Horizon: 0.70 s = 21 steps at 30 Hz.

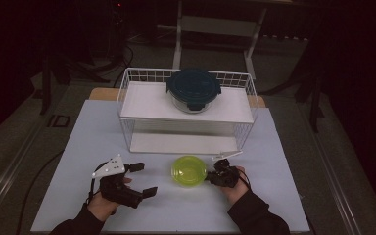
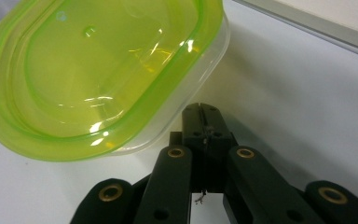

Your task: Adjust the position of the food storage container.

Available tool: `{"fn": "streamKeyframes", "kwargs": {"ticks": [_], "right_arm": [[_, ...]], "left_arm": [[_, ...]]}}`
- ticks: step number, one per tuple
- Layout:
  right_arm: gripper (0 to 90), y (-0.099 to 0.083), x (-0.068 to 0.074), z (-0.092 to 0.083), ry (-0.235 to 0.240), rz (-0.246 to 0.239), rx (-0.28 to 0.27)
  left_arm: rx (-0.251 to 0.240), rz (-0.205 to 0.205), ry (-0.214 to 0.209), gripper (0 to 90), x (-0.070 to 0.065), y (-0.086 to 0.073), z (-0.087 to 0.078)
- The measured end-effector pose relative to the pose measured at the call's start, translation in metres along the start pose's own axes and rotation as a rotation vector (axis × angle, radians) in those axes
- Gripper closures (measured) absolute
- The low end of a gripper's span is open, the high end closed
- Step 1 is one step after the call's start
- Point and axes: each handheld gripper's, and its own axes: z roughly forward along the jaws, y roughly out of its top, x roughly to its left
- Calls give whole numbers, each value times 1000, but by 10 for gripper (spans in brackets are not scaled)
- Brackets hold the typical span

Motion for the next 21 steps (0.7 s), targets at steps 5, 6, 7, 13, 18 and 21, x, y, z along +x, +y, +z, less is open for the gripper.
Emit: {"fn": "streamKeyframes", "kwargs": {"ticks": [5,6,7,13,18,21], "right_arm": [[900,2,2,4,8,0,6],[900,2,3,5,10,-2,5],[900,2,3,5,12,-6,8],[900,3,5,9,15,-12,9],[900,1,5,6,-1,-24,5],[900,0,4,1,-16,-33,-2]], "left_arm": [[1,-2,-2,11,0,0,0],[1,-3,-3,10,0,0,0],[0,-3,-3,11,0,0,0],[-1,-5,-6,11,0,0,1],[-6,-6,-8,10,1,0,1],[-7,-8,-13,11,0,1,1]]}}
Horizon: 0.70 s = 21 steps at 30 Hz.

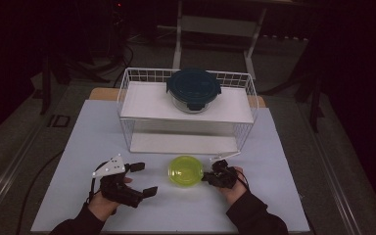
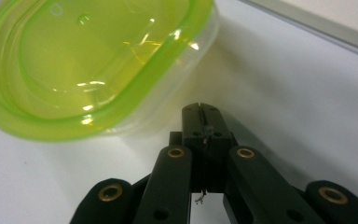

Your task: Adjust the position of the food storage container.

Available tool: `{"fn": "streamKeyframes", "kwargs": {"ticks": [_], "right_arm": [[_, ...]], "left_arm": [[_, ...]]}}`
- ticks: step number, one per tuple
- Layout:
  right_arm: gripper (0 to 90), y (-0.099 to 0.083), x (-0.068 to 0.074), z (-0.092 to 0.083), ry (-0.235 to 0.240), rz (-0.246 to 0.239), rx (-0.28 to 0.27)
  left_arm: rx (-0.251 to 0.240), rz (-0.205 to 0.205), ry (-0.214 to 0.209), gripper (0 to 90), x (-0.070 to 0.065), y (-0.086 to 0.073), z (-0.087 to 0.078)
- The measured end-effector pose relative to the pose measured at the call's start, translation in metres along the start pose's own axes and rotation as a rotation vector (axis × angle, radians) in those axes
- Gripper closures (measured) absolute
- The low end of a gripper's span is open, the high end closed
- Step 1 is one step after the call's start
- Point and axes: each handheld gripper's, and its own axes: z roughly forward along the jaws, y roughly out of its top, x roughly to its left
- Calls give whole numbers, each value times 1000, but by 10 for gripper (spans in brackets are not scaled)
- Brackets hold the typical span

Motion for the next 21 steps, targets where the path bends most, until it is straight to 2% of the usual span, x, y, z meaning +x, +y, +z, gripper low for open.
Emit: {"fn": "streamKeyframes", "kwargs": {"ticks": [6,11,19,20,21], "right_arm": [[900,-4,-7,-13,-15,24,-17],[892,-6,-9,-28,-38,32,-43],[829,-9,-7,-54,-75,31,-80],[773,-9,-5,-64,-69,48,-116],[757,-8,-5,-68,-63,50,-127]], "left_arm": [[8,-4,-14,11,-1,1,1],[15,9,-19,11,-2,2,2],[17,26,-13,11,-4,9,1],[23,33,-13,11,-5,13,1],[22,29,-17,12,-5,15,1]]}}
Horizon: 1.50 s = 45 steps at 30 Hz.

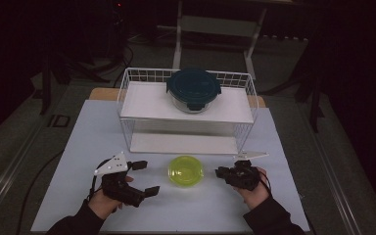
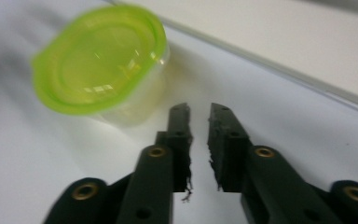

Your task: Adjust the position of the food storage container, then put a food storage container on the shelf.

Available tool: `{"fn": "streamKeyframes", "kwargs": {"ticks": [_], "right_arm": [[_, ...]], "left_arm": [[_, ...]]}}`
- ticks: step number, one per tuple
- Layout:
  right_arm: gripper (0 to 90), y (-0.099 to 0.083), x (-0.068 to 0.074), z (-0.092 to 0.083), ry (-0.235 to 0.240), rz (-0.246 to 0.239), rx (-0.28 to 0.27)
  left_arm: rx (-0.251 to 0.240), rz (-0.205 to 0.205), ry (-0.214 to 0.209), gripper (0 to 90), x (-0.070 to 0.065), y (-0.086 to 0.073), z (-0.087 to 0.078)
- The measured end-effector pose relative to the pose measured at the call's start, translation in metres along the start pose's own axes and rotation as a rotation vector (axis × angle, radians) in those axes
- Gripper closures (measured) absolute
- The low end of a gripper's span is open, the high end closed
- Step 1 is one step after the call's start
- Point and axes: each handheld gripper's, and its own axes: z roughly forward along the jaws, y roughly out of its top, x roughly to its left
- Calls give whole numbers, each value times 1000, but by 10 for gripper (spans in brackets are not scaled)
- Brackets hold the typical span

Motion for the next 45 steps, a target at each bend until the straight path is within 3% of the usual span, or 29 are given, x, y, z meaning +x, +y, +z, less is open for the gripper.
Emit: {"fn": "streamKeyframes", "kwargs": {"ticks": [4,9,13,15,17,21,27,30,33,38,39,41,45], "right_arm": [[675,4,2,-8,24,19,-31],[476,12,8,-11,77,63,-69],[306,16,8,-6,123,107,-87],[222,18,7,-3,182,128,-97],[213,19,4,0,224,168,-102],[216,22,1,6,222,178,-94],[200,24,-4,21,254,228,-60],[196,25,-3,30,221,251,-28],[185,26,-4,37,250,290,-6],[346,25,-8,46,267,364,48],[368,24,-9,47,267,373,57],[437,24,-10,49,273,393,78],[599,23,-9,52,272,413,113]], "left_arm": [[-3,-18,-12,11,0,6,3],[23,-47,-31,11,2,13,11],[30,-121,-22,11,7,18,18],[49,-141,-20,12,9,21,22],[73,-155,-20,20,11,22,28],[107,-216,-36,26,18,19,39],[180,-308,-3,68,31,12,56],[203,-411,23,130,40,7,63],[218,-519,29,168,48,3,70],[260,-604,46,307,53,-4,80],[265,-619,31,353,54,-6,81],[272,-635,34,415,55,-7,83],[291,-646,-7,566,57,-10,86]]}}
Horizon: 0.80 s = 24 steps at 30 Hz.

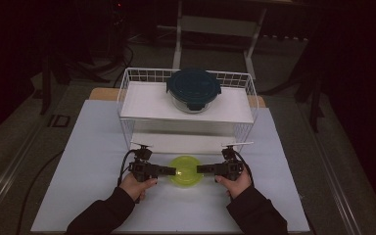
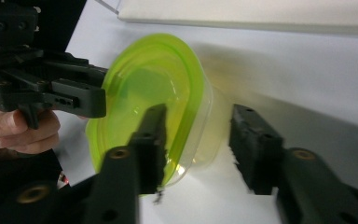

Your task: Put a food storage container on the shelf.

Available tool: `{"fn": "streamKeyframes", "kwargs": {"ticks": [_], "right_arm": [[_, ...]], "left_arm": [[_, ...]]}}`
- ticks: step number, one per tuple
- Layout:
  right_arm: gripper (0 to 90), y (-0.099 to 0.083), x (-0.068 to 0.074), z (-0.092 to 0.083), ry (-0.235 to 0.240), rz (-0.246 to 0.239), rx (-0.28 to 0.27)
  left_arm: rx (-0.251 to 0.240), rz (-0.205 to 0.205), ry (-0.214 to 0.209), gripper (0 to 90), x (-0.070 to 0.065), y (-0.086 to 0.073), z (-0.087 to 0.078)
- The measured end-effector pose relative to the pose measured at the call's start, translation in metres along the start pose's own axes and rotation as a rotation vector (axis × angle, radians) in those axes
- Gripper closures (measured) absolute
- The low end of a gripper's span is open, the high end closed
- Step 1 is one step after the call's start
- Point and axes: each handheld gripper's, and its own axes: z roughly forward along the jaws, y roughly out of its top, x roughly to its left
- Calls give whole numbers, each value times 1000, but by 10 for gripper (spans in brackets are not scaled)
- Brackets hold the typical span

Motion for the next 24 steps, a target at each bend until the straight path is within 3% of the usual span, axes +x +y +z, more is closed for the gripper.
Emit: {"fn": "streamKeyframes", "kwargs": {"ticks": [5,12,16,19,24], "right_arm": [[709,0,0,1,30,10,15],[746,-2,3,-2,44,2,22],[739,-6,7,-4,23,-64,17],[745,-9,11,-6,5,-84,18],[769,-13,17,-8,-23,-58,-2]], "left_arm": [[-6,-9,-1,671,-2,0,-1],[-2,-18,7,740,-7,-1,-3],[0,-21,11,760,-10,-2,-4],[1,-4,14,769,-13,-3,-5],[8,-2,20,781,-16,-7,-7]]}}
